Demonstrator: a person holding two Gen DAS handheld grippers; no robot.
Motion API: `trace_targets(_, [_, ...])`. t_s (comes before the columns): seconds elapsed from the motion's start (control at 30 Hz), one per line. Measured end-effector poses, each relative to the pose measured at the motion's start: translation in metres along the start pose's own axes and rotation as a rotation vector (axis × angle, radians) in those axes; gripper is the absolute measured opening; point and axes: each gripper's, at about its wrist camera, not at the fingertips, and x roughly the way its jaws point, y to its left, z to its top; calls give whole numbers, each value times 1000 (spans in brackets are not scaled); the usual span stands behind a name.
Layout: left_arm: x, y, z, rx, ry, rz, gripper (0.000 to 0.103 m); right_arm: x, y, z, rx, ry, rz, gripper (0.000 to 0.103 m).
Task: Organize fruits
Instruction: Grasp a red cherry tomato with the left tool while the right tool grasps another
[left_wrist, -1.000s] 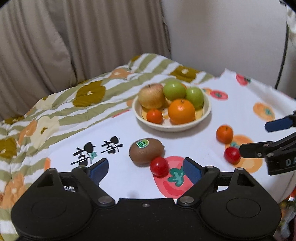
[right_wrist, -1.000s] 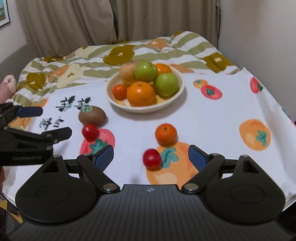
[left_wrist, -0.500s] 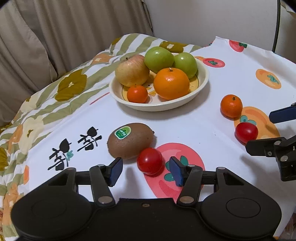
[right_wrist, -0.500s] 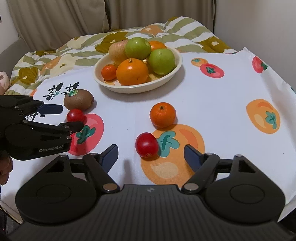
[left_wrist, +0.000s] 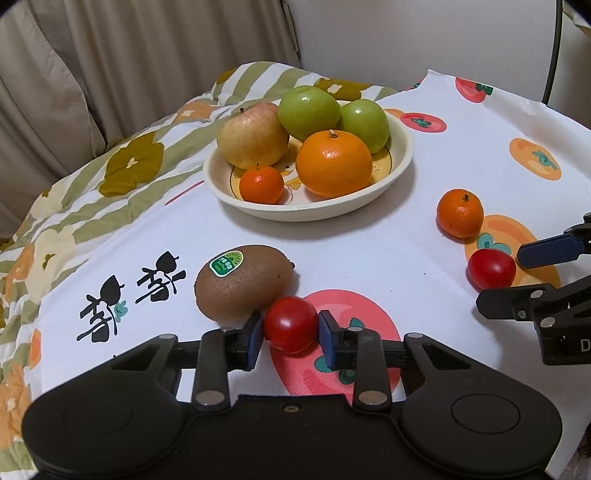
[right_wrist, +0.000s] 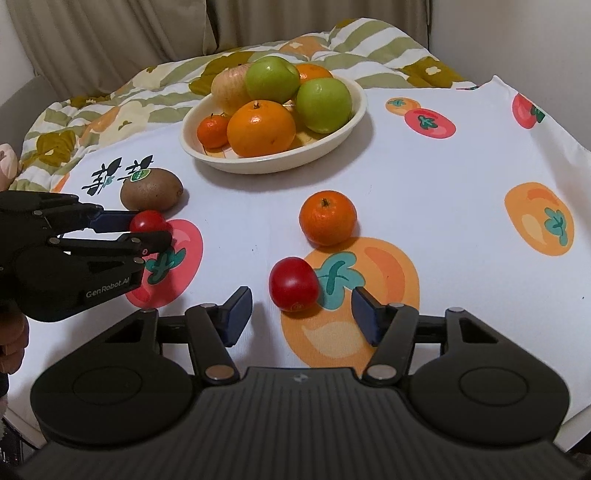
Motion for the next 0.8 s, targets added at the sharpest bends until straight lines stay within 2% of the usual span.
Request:
trace_targets(0.17, [-1,1,-1,-16,7,-1,35,0,0,3,-3,-5,-4,71])
trace_targets(0.37, [-9,2,-10,-51,10,0,35,3,1,4,-22,-2,0,63])
trace_targets(0.43, [-11,2,-13,-64,13,3,35,5,3,4,-30,2,2,54])
trace_targets(0.6, [-17,1,-19,-100,19,8,35,7,6,4,-60,4,8,45])
trace_targets(0.8, [-27,1,-22,-125,11,16,35,-2,9,6,-79,-8,14,45])
